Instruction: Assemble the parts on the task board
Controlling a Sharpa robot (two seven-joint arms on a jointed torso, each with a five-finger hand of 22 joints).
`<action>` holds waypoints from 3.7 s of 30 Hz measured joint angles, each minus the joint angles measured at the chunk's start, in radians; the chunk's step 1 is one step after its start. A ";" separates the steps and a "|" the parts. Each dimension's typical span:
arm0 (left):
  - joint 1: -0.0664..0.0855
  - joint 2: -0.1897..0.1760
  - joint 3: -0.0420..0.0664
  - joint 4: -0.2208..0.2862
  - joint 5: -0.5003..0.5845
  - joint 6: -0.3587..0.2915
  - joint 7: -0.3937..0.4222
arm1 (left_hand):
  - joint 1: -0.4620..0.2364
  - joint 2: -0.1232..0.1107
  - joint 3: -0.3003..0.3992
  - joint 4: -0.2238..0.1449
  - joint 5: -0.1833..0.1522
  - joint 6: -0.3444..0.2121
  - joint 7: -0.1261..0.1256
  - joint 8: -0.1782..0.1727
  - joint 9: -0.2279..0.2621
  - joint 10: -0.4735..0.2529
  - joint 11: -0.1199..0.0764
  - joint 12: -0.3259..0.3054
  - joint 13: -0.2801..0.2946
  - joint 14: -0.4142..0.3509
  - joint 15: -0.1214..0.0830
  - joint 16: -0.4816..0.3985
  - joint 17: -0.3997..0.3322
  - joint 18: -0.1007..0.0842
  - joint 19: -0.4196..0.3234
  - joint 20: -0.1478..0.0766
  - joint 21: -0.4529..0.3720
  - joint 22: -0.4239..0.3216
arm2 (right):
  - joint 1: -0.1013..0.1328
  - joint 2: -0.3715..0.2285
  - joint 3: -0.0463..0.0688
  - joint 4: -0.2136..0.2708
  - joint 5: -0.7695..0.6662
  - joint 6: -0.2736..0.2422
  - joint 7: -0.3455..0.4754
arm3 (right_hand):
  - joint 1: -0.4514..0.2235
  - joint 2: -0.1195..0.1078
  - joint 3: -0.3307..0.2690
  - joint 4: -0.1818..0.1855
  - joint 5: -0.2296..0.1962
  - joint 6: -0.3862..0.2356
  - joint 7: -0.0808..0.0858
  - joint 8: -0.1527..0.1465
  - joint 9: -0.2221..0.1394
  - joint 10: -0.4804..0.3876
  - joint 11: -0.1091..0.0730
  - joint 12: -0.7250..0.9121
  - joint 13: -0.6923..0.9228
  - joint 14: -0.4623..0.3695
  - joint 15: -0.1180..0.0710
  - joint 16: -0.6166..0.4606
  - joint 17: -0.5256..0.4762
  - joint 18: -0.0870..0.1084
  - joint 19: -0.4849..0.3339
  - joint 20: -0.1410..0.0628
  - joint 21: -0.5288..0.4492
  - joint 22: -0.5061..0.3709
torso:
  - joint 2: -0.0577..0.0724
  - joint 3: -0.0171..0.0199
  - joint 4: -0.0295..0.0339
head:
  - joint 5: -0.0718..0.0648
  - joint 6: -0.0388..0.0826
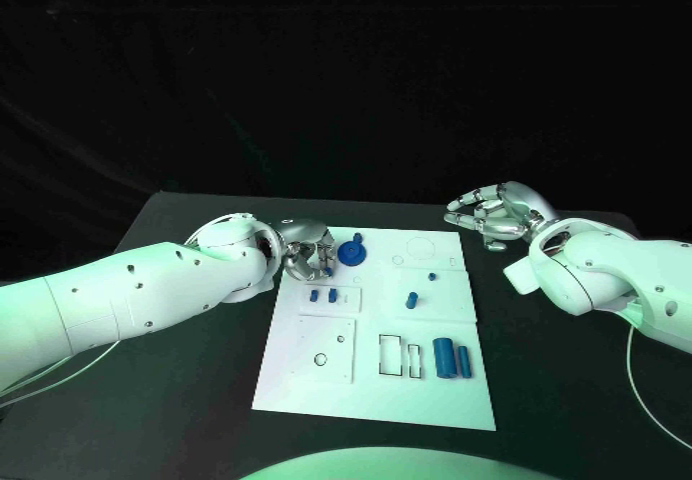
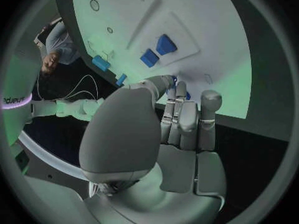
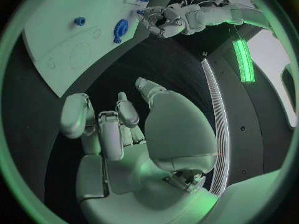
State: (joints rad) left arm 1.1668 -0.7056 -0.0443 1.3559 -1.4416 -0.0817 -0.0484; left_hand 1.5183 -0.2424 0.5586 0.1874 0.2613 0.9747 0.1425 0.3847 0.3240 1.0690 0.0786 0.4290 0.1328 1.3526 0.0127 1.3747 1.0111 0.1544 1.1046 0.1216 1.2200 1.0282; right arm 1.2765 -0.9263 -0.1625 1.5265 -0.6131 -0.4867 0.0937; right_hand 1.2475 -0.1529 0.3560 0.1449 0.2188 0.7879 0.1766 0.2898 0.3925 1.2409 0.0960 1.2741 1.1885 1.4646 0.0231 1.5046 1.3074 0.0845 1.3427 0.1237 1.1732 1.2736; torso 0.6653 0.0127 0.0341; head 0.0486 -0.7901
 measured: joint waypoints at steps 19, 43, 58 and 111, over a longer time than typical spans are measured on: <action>0.001 0.008 0.000 -0.016 -0.014 0.020 -0.006 | 0.000 0.000 0.000 0.000 0.000 -0.001 0.000 -0.002 0.001 0.000 0.000 -0.004 0.000 0.000 0.000 0.004 -0.001 0.000 0.000 0.000 0.000 0.000 | 0.000 -0.001 0.000 0.001 0.000 0.000 0.000 | 0.000 0.000 0.000 0.000 0.000 0.000 0.000 0.000 0.000 0.000 0.000 0.000 0.000 0.000 0.000 0.000 0.000 0.000 0.000 0.000 0.000 0.000 | -0.001 -0.0001 0.0009 | -0.002 -0.005; 0.000 0.022 -0.002 -0.014 -0.013 0.030 -0.006 | -0.004 0.004 -0.003 -0.003 -0.001 0.007 0.000 -0.004 0.001 0.007 0.000 -0.004 0.000 0.004 -0.004 0.003 0.004 -0.016 0.004 -0.004 0.000 0.007 | 0.000 -0.001 0.000 0.000 0.000 0.000 0.000 | 0.000 0.000 0.003 0.003 0.000 0.000 0.000 0.004 0.000 0.000 0.000 0.000 0.000 0.000 0.000 0.000 0.001 0.000 0.000 0.000 0.000 0.000 | -0.001 0.0004 0.0004 | -0.002 -0.008; -0.001 0.024 -0.003 -0.019 -0.011 0.042 -0.016 | -0.021 -0.013 -0.003 -0.003 0.000 -0.063 0.020 -0.071 -0.018 0.002 0.013 -0.045 0.005 -0.002 0.006 0.003 -0.017 -0.015 0.000 0.000 -0.007 -0.014 | 0.000 -0.001 0.000 -0.001 0.000 0.000 0.000 | 0.000 0.000 0.003 0.003 0.000 0.000 0.000 0.004 -0.001 0.000 0.000 0.000 0.000 0.000 0.000 0.000 0.001 0.000 0.000 0.000 0.000 -0.001 | -0.001 -0.0002 0.0010 | -0.004 -0.006; 0.001 -0.111 0.022 -0.018 0.252 -0.056 0.022 | -0.074 -0.002 -0.026 0.062 -0.011 -0.069 0.039 -0.068 -0.009 -0.056 0.034 -0.033 0.053 -0.146 0.029 -0.111 -0.315 0.018 -0.171 0.018 -0.191 -0.224 | -0.002 -0.010 0.000 -0.029 -0.218 0.084 -0.036 | 0.053 -0.061 0.229 -0.080 -0.090 -0.007 -0.010 0.031 -0.039 -0.275 0.002 -0.837 -0.790 0.001 -0.003 -0.074 -0.031 0.031 -0.008 0.002 -0.073 -0.024 | -0.002 0.0000 -0.0003 | -0.030 0.007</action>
State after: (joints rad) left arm 1.1681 -0.8169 -0.0220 1.3383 -1.1896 -0.1379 -0.0267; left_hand 1.4447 -0.2448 0.5328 0.2494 0.2499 0.9055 0.1810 0.3170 0.3154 1.0134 0.1130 0.3963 0.1862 1.2069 0.0413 1.2641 0.6962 0.1728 0.9334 0.1395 1.0291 0.8044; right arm 1.2747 -0.9368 -0.1625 1.4974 -0.8308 -0.4027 0.0573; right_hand 1.3001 -0.2138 0.5853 0.0645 0.1290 0.7809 0.1662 0.3208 0.3539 0.9659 0.0980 0.4367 0.3980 1.4651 0.0203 1.4310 1.2768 0.1159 1.3347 0.1258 1.1006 1.2497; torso 0.6634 0.0127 0.0338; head 0.0191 -0.7834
